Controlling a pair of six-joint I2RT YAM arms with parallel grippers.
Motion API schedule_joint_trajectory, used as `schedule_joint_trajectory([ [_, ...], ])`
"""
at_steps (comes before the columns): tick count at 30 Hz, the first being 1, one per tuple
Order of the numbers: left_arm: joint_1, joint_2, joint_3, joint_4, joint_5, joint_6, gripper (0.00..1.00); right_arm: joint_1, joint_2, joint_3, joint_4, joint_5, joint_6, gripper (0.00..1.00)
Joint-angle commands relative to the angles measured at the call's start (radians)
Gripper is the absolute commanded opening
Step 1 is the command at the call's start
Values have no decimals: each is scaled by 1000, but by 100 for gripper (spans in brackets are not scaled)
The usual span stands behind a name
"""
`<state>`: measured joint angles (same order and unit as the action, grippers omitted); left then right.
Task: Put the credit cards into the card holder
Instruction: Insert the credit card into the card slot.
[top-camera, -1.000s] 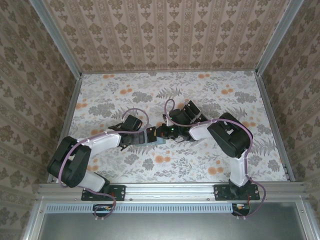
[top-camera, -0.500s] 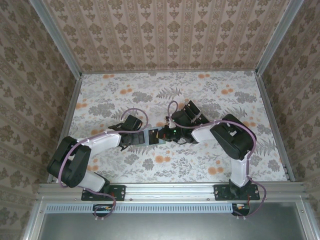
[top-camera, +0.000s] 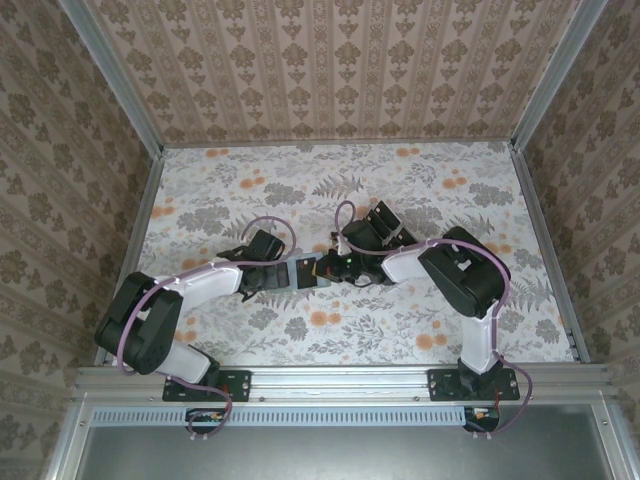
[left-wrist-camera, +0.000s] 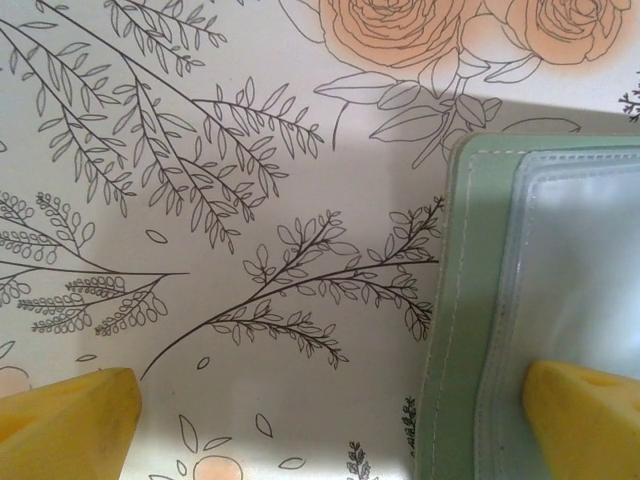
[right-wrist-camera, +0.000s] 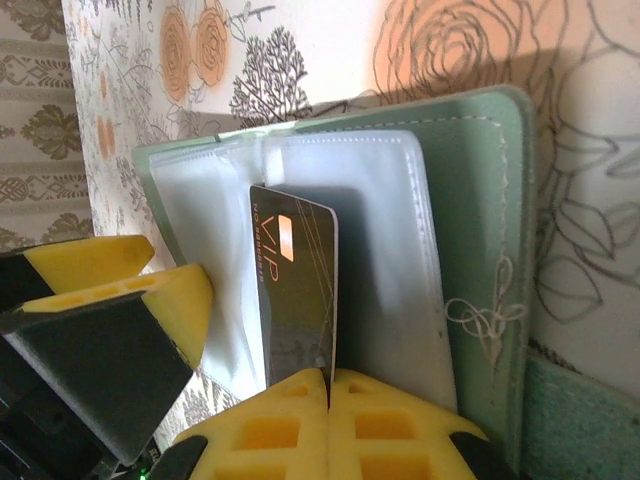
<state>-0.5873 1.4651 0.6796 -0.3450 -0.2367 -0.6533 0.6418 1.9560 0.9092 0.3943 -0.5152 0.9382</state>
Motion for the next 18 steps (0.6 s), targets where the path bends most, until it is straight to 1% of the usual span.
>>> schedule_joint_trajectory([
  [1,7,35,-10,-97,-31,-6,100,-11,45,29,-75,2,-19,0],
  [10,7,37,-8,-96,-32,-8,100,-16,62,54,-80,-17,-27,0],
  [18,7,44,-3,-100,-34,-4,100,-16,63,26,-49,-24,-5,0],
])
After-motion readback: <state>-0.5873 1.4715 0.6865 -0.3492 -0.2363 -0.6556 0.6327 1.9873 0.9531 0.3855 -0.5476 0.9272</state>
